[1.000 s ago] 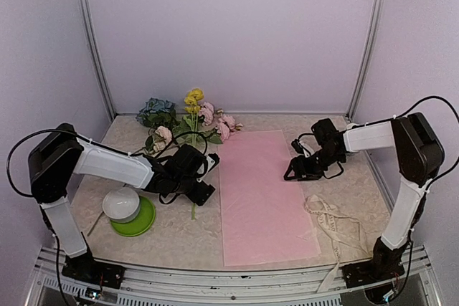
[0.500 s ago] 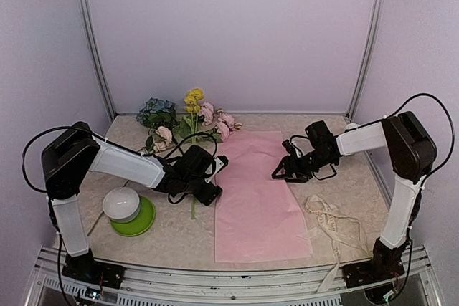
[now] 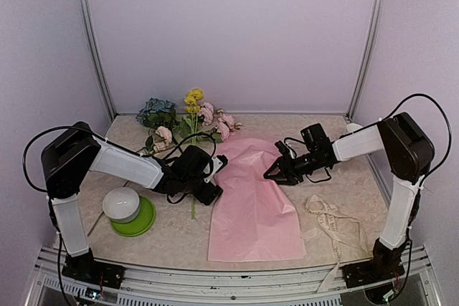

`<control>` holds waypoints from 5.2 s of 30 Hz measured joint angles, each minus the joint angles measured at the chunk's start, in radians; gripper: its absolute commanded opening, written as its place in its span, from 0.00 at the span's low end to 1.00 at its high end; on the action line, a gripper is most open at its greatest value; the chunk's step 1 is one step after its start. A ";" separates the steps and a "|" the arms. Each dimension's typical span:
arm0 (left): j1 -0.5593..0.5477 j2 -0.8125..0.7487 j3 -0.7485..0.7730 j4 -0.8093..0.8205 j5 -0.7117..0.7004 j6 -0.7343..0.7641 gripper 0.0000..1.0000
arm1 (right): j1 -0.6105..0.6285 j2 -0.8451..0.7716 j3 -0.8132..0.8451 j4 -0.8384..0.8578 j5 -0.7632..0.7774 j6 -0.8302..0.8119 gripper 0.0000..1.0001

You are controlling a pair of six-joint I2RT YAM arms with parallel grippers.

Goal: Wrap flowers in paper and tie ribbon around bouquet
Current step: Pick up the folded wrapping paper from the center of the board, then pass from the right arm to the left, then flatten the folded wrapping paper at the center of the board.

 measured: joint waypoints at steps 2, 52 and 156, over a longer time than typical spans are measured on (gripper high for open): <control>0.003 -0.001 -0.004 0.007 0.006 0.000 0.80 | 0.001 0.000 -0.008 0.016 -0.017 0.016 0.57; 0.021 -0.173 -0.136 0.039 0.064 0.031 0.81 | 0.051 -0.129 -0.033 -0.105 0.275 0.005 0.00; -0.201 -0.497 -0.306 0.676 -0.130 -0.319 0.00 | -0.052 -0.673 -0.159 -0.371 0.342 -0.094 0.93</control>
